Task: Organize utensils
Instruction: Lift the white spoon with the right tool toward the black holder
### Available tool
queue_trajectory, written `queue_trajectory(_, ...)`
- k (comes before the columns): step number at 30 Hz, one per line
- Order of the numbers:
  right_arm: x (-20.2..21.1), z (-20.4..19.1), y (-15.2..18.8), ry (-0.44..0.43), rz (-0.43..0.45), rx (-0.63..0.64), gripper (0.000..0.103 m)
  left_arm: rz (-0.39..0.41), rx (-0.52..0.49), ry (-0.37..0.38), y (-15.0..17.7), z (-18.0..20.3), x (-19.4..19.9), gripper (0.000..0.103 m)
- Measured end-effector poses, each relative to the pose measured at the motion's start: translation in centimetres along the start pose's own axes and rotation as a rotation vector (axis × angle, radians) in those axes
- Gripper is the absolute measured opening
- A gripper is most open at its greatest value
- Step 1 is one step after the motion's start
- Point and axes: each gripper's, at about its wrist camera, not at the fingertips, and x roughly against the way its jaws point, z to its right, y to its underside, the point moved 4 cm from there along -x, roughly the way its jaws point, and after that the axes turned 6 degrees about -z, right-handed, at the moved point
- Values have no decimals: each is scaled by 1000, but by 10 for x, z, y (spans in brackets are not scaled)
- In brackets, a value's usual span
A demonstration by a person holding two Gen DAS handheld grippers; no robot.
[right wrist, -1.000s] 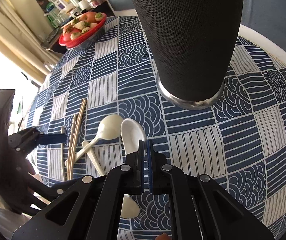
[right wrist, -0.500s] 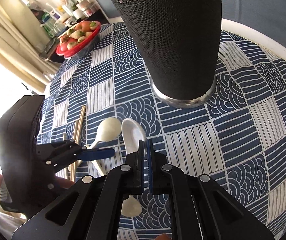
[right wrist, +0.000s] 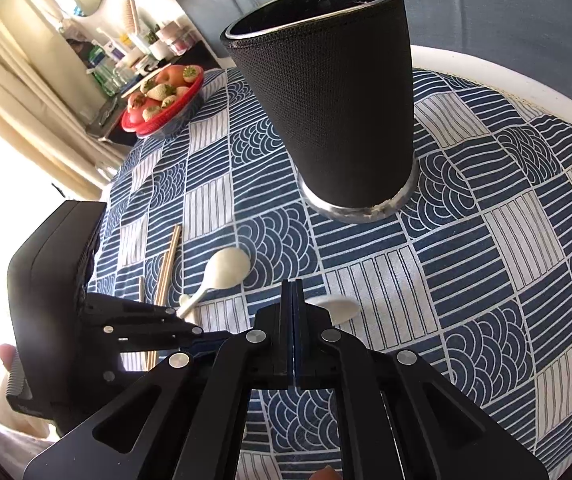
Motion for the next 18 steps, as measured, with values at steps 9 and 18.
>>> queue_trajectory(9, 0, 16, 12, 22, -27, -47, 21, 10, -15, 5, 6, 1, 16, 6)
queue_trajectory(18, 2, 21, 26, -69, -6, -73, 44, 36, -28, 34, 15, 7, 43, 6)
